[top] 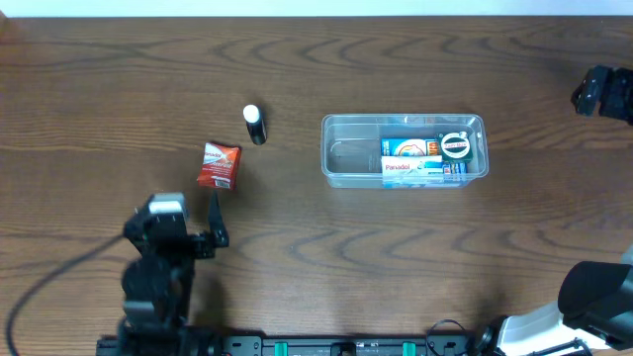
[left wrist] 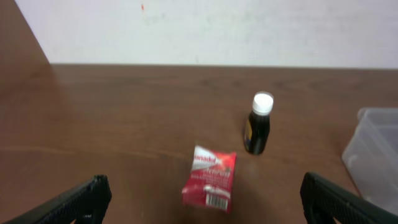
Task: Pack container
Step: 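Move the left gripper over the red Panadol ActiFast box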
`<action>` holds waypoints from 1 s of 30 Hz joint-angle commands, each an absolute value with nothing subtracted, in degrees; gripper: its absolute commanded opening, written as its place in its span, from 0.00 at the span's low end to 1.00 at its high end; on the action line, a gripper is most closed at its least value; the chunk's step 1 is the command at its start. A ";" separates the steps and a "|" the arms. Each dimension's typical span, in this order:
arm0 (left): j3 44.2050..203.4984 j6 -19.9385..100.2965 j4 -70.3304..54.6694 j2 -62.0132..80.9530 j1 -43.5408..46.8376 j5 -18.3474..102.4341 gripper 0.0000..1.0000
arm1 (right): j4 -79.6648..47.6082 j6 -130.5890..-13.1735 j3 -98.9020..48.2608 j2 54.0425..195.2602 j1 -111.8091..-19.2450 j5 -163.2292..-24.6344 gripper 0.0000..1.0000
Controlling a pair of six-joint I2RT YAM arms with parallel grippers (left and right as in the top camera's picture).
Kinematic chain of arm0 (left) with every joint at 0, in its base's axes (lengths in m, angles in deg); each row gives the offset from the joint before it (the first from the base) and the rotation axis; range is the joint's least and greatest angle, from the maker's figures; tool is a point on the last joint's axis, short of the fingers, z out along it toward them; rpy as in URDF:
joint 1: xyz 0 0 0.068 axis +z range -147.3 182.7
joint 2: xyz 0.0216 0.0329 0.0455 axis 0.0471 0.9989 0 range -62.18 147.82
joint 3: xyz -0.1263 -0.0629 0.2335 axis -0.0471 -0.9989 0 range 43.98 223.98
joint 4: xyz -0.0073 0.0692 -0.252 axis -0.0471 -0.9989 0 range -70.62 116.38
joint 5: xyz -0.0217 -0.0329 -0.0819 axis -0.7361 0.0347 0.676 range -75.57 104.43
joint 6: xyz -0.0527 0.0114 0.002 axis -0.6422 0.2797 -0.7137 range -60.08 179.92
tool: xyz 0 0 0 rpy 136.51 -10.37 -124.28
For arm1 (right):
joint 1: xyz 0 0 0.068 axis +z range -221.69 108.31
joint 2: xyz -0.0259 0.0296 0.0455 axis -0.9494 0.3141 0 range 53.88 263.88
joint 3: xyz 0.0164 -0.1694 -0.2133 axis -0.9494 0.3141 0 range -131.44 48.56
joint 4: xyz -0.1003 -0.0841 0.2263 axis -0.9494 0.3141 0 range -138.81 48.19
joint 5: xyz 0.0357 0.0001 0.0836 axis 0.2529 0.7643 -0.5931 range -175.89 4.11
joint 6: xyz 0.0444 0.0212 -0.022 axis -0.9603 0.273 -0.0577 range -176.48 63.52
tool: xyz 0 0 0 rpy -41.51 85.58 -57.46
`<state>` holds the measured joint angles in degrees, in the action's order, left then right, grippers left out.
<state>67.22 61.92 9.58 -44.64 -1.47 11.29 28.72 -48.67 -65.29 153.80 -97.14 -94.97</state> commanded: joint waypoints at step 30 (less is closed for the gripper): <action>100.42 67.86 0.60 29.13 -1.05 12.27 0.98 | 28.81 -48.69 -66.09 153.43 -97.41 -95.12 0.99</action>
<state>99.61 66.20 -0.43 26.90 -1.47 12.56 28.75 -48.67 -65.31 153.80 -97.14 -95.01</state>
